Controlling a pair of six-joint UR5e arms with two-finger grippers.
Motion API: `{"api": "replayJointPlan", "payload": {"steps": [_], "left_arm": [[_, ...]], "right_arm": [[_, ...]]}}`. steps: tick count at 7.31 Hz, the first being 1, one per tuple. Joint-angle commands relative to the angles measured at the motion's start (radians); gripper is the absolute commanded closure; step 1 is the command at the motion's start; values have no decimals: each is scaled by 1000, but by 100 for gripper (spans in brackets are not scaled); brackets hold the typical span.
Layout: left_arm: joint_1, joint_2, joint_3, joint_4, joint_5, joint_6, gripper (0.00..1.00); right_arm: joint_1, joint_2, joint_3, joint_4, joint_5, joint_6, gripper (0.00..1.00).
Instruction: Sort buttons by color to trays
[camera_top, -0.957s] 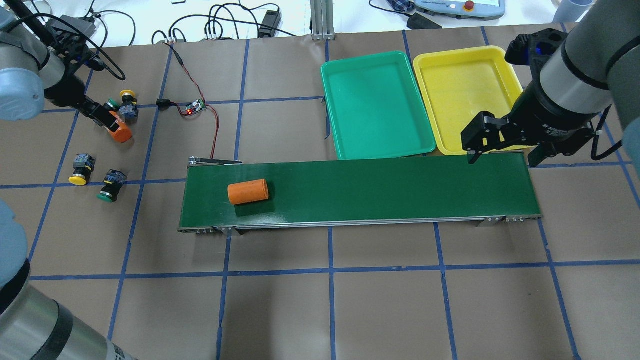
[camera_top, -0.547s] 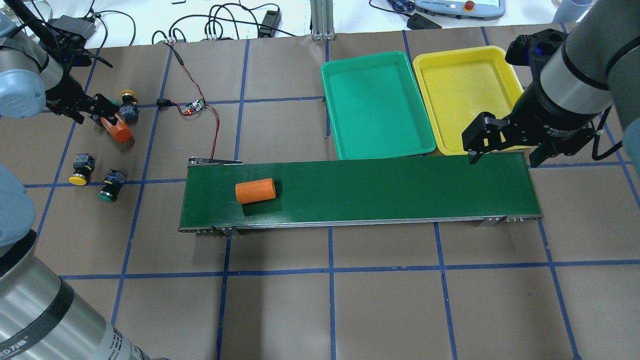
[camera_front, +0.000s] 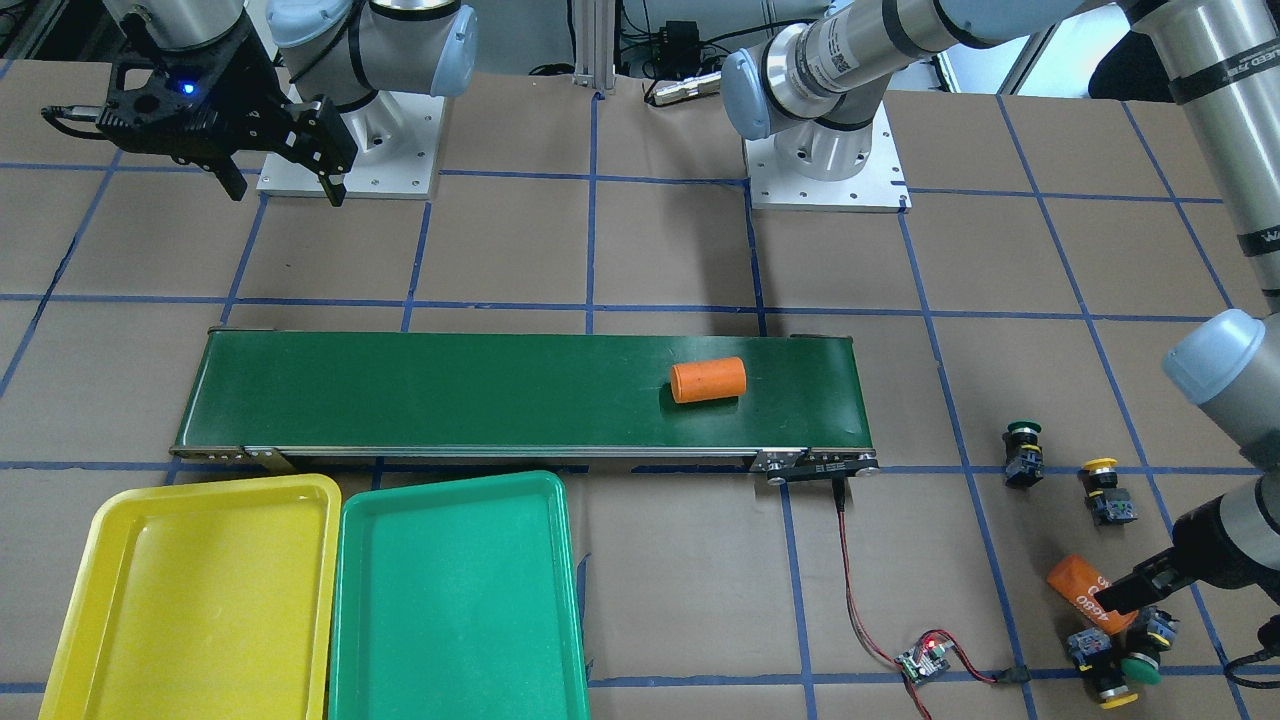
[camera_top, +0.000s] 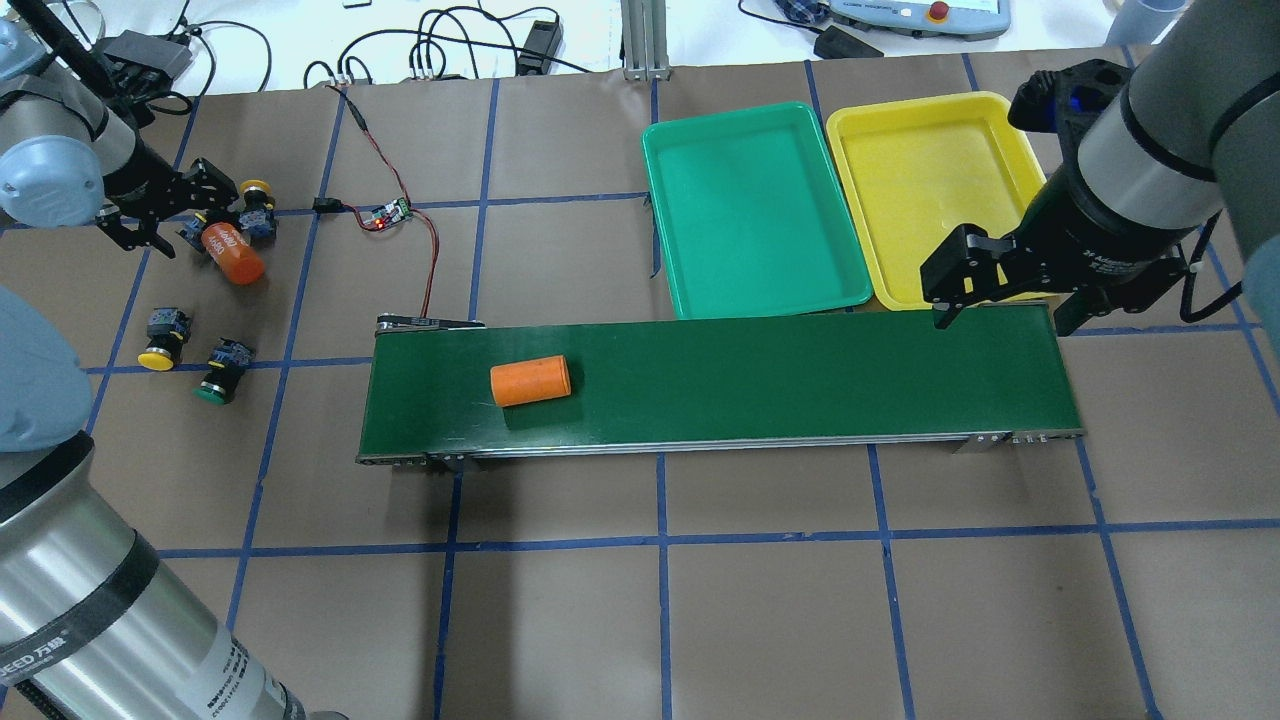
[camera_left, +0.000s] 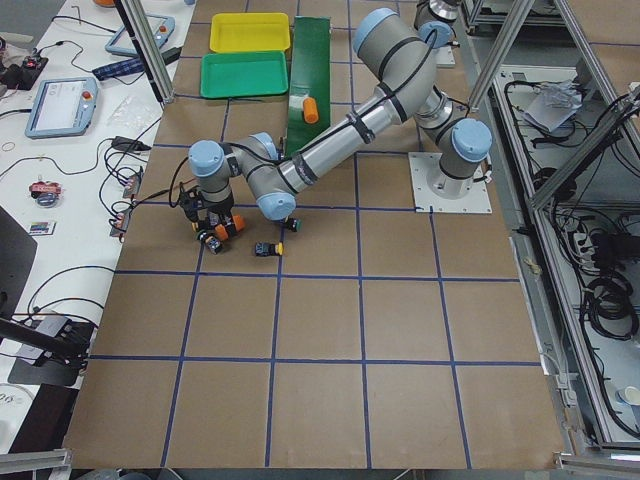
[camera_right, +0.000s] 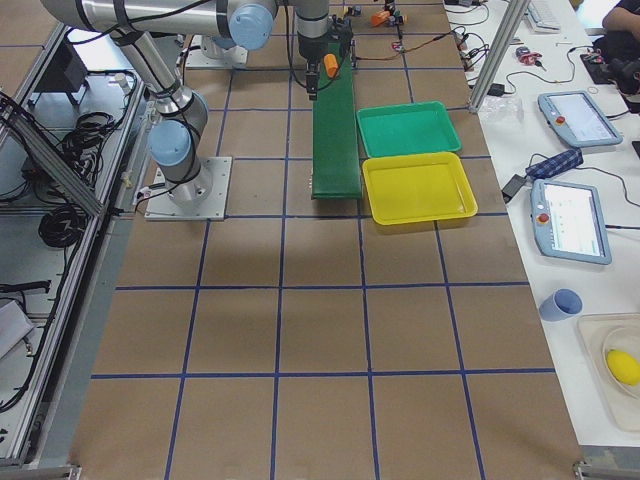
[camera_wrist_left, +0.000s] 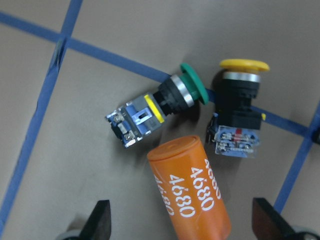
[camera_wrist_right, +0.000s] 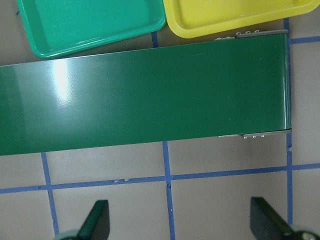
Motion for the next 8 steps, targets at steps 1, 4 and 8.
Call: {"api": "replayJointPlan", "payload": {"steps": [1, 4, 8], "left_arm": [[2, -37, 4, 3, -2, -100, 0], [-3, -53, 9, -3, -108, -80, 73], [-21, 86, -72, -151, -88, 79, 100]], "right_arm": [[0, 1, -1, 0, -10, -12, 0], [0, 2, 2, -2, -10, -12, 0], [0, 2, 5, -2, 5, 1, 0]]}}
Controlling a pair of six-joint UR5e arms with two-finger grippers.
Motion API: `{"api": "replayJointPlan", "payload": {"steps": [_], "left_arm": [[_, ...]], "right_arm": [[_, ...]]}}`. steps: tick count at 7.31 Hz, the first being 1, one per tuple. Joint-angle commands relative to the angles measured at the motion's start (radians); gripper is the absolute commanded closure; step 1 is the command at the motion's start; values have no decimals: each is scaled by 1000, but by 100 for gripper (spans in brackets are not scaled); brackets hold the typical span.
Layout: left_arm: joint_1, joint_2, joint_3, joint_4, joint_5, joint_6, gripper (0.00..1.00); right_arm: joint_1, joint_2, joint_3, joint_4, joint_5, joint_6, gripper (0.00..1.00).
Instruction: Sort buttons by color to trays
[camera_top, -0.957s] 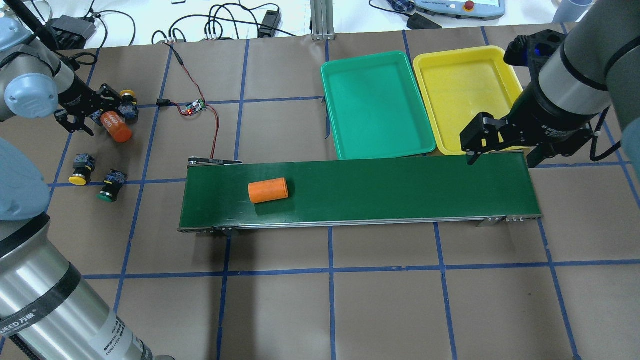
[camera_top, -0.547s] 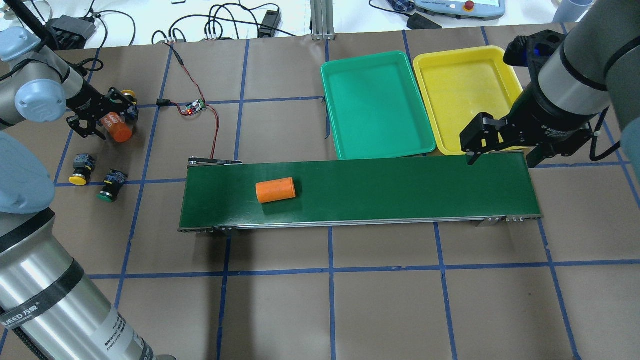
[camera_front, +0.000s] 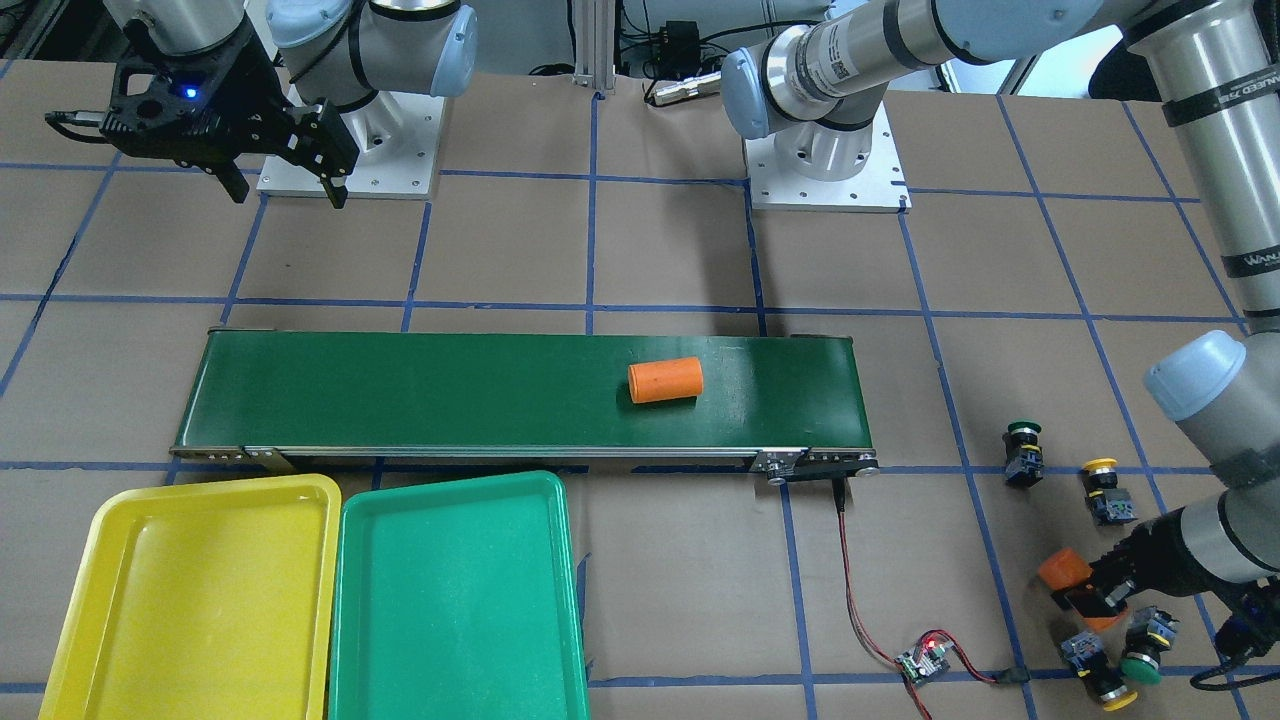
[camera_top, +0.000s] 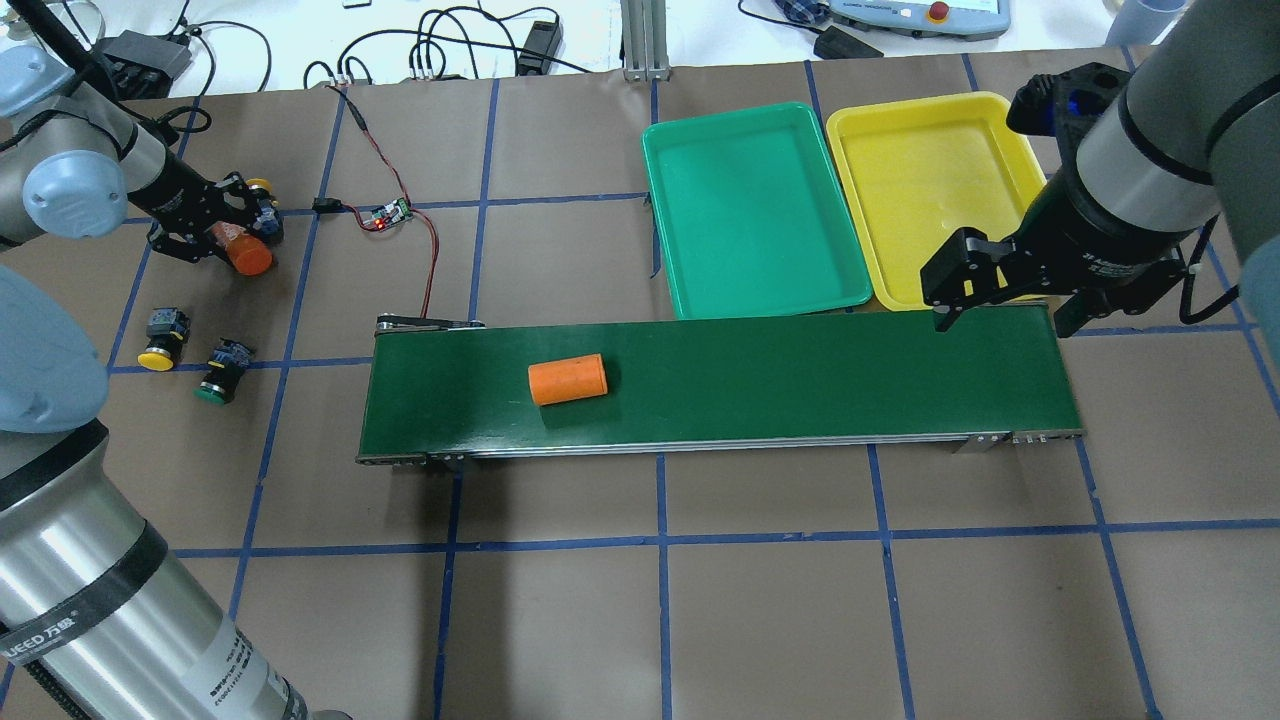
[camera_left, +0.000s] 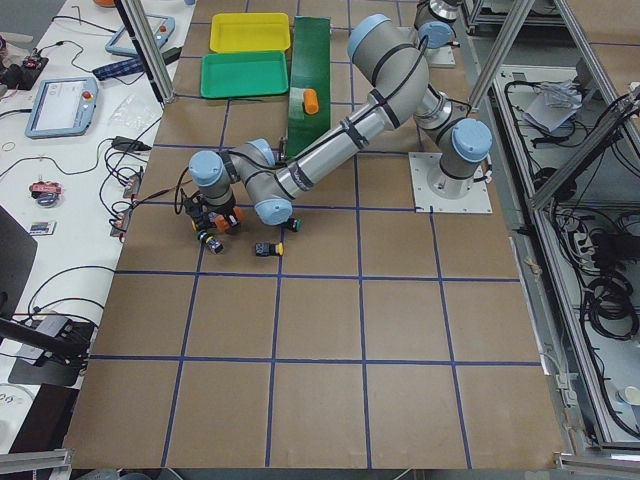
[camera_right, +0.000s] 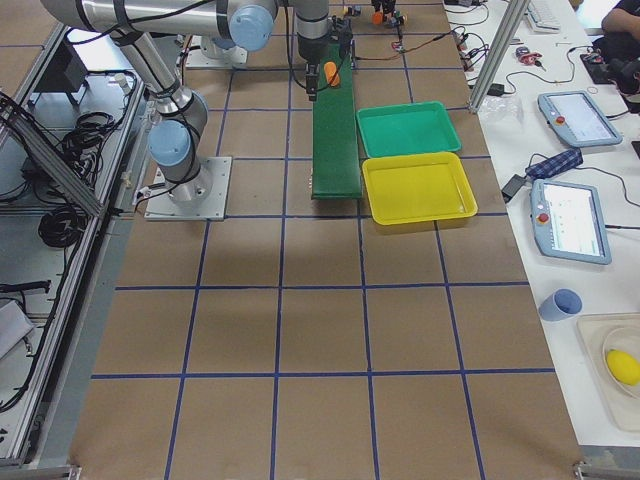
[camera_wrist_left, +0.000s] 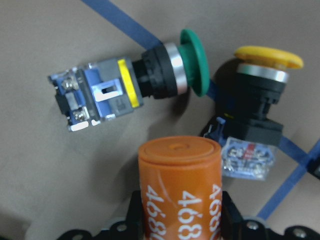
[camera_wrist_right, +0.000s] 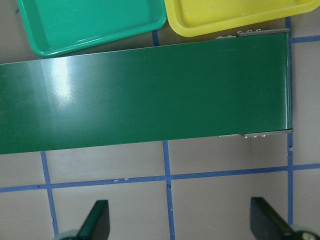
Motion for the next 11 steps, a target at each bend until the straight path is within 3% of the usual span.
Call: {"api": "replayJointPlan", "payload": {"steps": [1, 3, 5, 10, 11], "left_arm": [[-7, 152, -143, -71, 8, 189, 100], [-51, 301, -310, -71, 5, 573, 100], [-152, 431, -391, -71, 11, 717, 100], [-416, 560, -516, -17, 16, 1301, 100], [-459, 570, -568, 15, 66, 1425, 100]], "right_arm": [[0, 1, 1, 0, 3, 3, 0], [0, -2, 1, 0, -3, 1, 0], [0, 1, -2, 3, -11, -8, 0], [20, 4, -24, 34, 24, 33, 0], [21, 1, -24, 49, 17, 39, 0]]}}
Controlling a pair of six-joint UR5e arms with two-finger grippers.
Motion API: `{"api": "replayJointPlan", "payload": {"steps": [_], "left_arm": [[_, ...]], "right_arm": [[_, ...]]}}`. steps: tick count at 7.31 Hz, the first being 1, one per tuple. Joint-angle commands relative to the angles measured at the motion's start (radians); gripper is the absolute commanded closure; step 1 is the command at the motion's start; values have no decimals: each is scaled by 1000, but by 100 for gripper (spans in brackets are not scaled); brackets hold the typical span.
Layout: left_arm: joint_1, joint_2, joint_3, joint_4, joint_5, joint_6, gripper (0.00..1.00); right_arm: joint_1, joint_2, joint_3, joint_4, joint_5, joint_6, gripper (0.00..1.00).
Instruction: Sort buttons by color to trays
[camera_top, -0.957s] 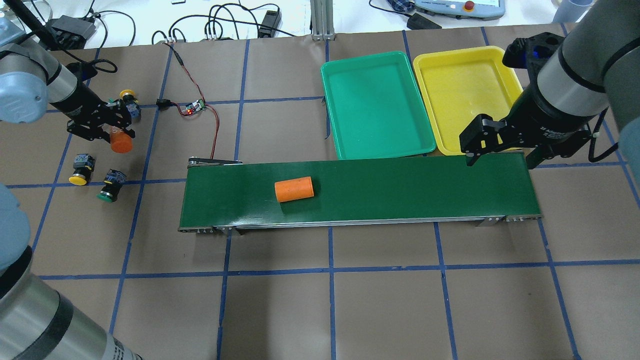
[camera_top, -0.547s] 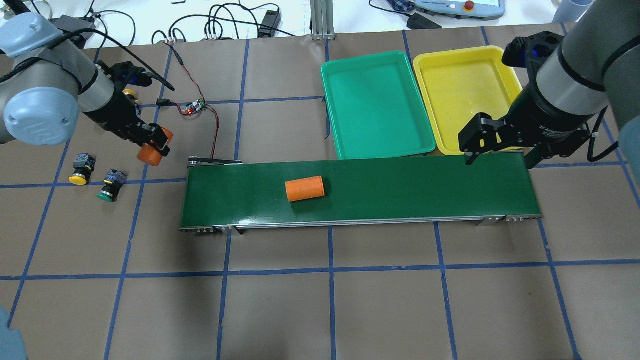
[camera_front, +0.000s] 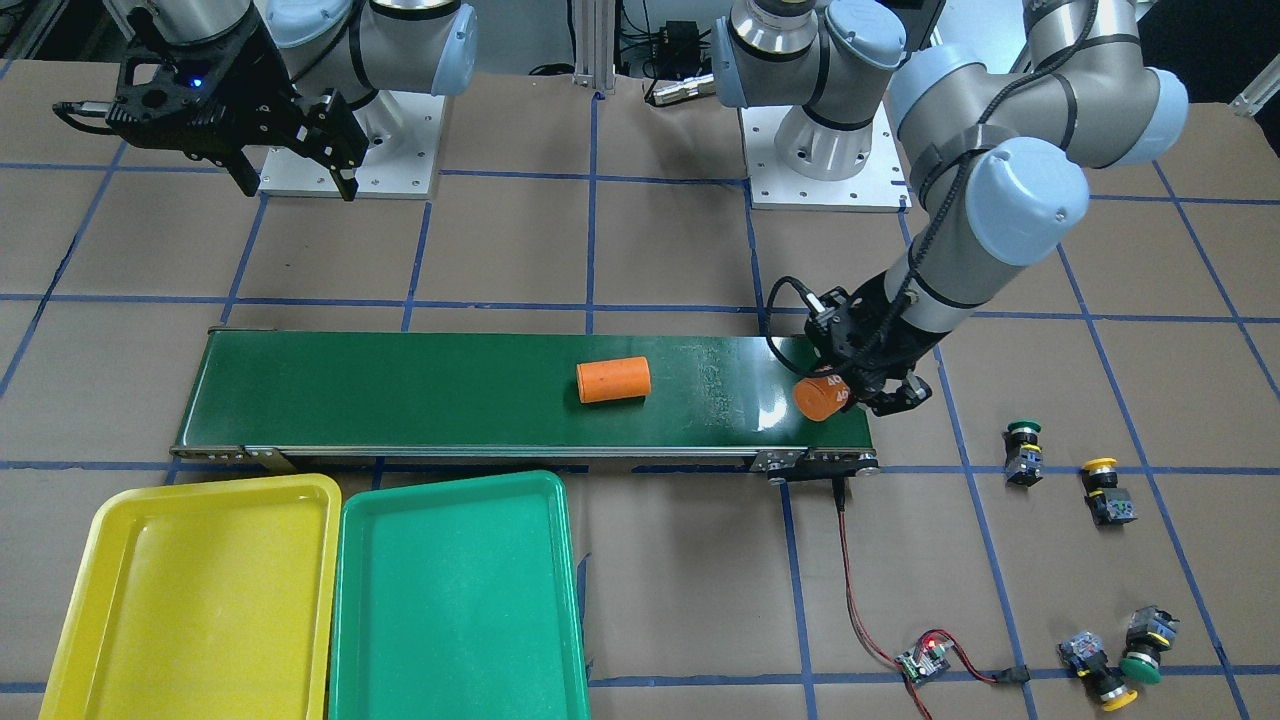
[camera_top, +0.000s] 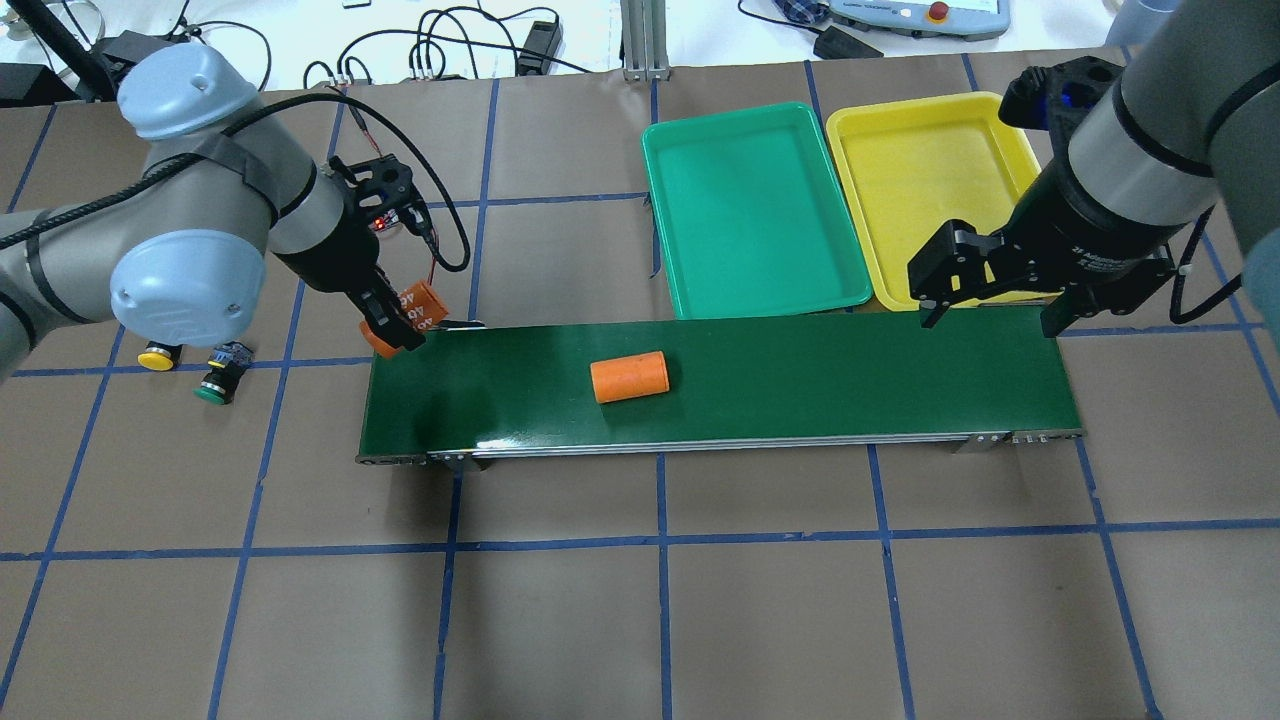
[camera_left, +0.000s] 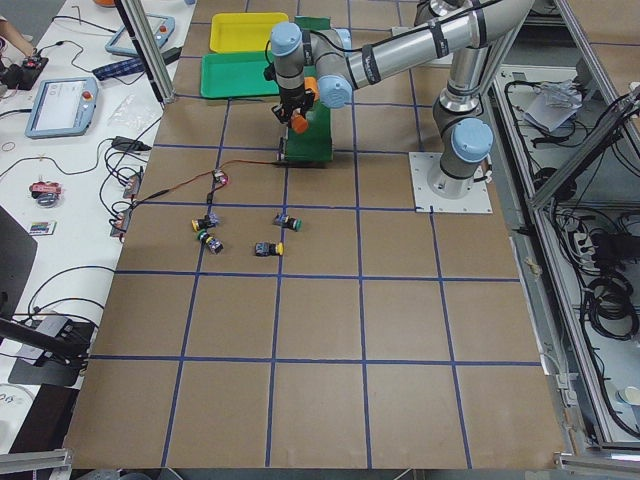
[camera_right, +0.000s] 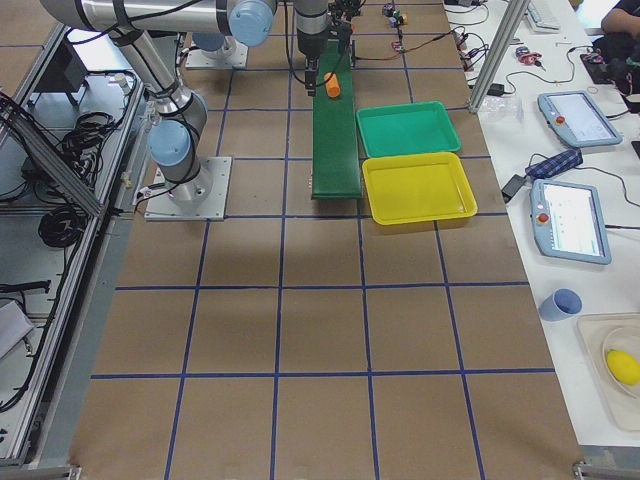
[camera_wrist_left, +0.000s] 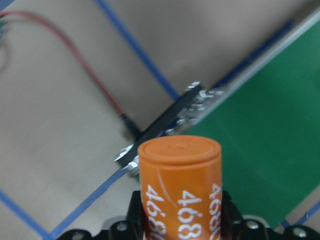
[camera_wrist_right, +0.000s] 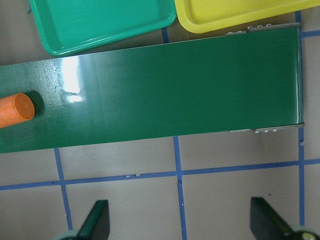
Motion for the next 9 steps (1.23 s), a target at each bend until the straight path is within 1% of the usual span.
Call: {"api": "replayJointPlan", "payload": {"steps": [1, 2, 3, 4, 5, 6, 8, 9], "left_arm": [[-89, 9, -108, 148, 98, 199, 100], [-105, 10, -160, 169, 124, 239, 99], [-103, 13, -166, 177, 125, 256, 94], [-103, -11, -166, 214, 123, 256, 71], [-103, -26, -172, 267, 123, 259, 1], [-105, -19, -166, 280, 125, 262, 0], [-97, 42, -139, 295, 114, 267, 0], [-88, 58, -79, 271, 114, 284, 0]], "right_arm": [[16, -1, -2, 58, -2, 5, 0], [39, -13, -3, 52, -2, 8, 0], [52, -14, -3, 34, -8, -4, 0], [52, -18, -2, 26, -11, -4, 0], [52, -10, -2, 25, -12, -6, 0], [49, -4, 3, 20, -14, -6, 0], [40, -7, 1, 37, -20, 0, 0], [33, -10, 0, 40, -50, -1, 0]]}}
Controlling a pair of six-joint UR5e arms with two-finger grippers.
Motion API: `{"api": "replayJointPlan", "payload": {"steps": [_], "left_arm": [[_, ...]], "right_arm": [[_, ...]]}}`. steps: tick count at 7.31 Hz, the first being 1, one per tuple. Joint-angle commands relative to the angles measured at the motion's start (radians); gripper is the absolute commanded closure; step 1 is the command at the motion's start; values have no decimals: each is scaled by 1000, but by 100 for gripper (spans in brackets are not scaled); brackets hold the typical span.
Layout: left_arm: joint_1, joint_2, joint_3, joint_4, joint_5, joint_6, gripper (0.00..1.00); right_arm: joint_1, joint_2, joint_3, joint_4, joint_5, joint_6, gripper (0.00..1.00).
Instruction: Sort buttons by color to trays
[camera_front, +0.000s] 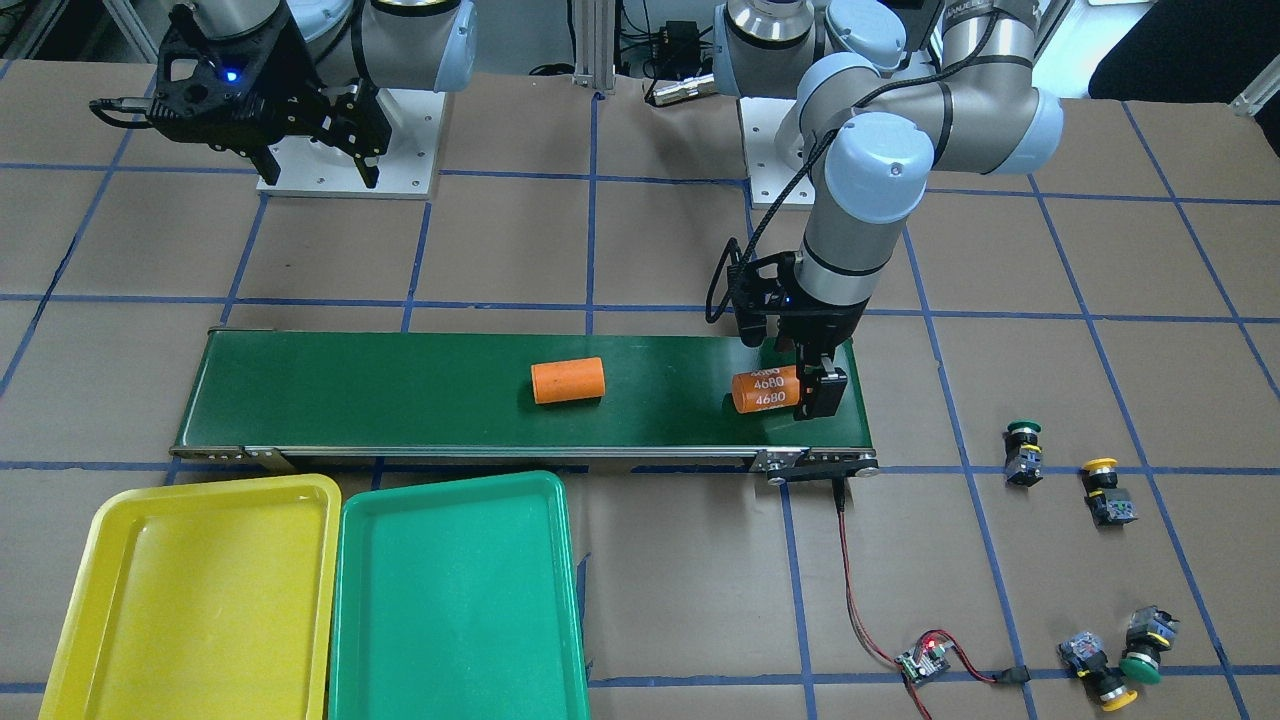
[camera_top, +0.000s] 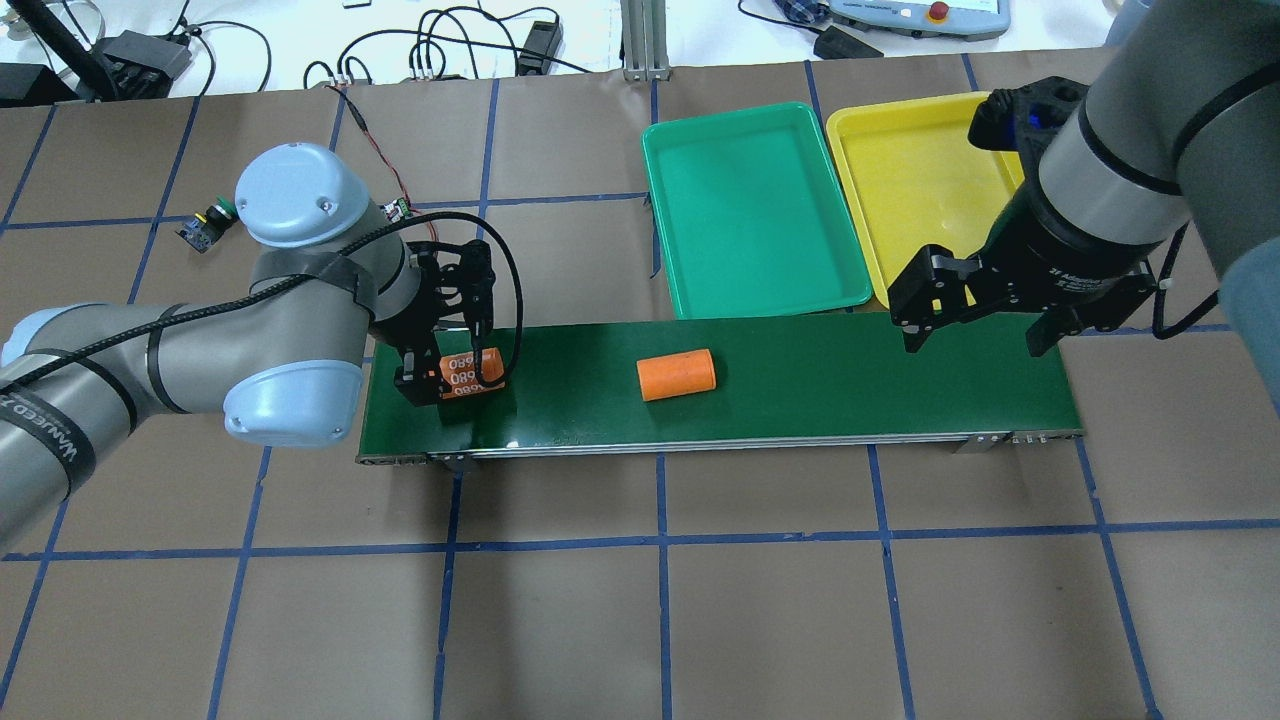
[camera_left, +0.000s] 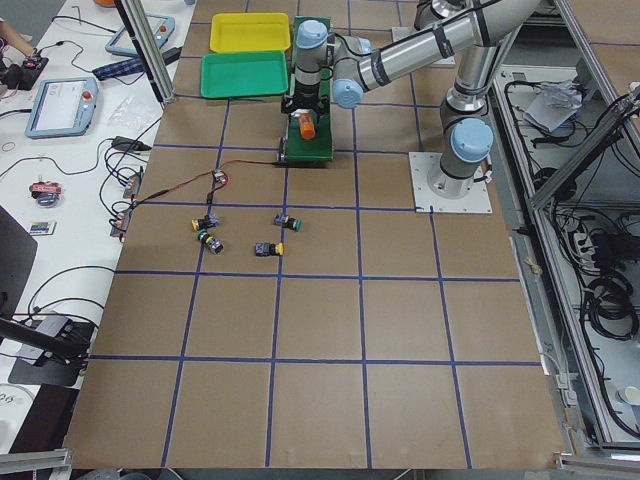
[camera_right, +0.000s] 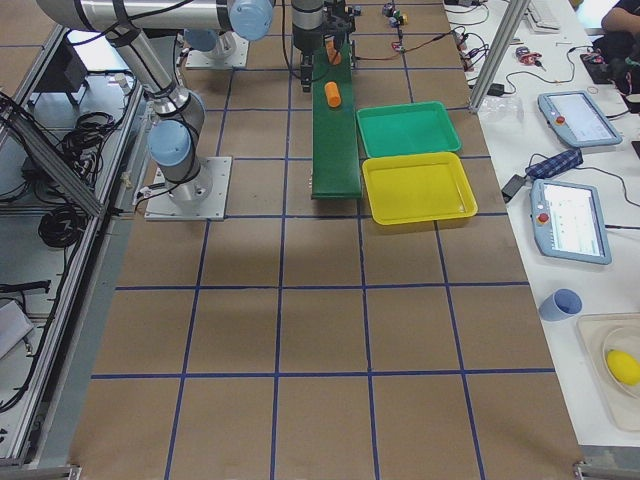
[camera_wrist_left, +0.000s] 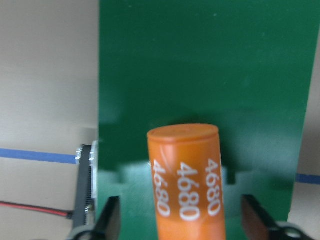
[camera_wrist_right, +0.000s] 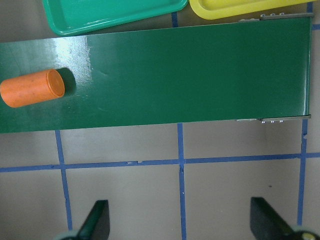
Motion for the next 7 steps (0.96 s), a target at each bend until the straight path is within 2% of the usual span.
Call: {"api": "replayJointPlan", "payload": {"steps": [1, 2, 4, 5, 6, 7], "left_arm": [[61, 12, 120, -81, -14, 66, 0], [189, -21, 167, -101, -98, 74, 0], [395, -156, 276, -89, -180, 76, 0], [434, -243, 357, -83, -204, -11, 0], [441, -290, 378, -88, -195, -176, 0], [468, -305, 361, -89, -176, -191, 0]], "right_arm": [[-1, -2, 0, -2, -29, 0, 0], [0, -7, 0, 3, -31, 7, 0], [1, -24, 0, 8, -31, 7, 0], [1, -20, 5, -6, -31, 4, 0], [1, -22, 5, -8, -31, 6, 0], [1, -22, 5, -6, -31, 6, 0]]}}
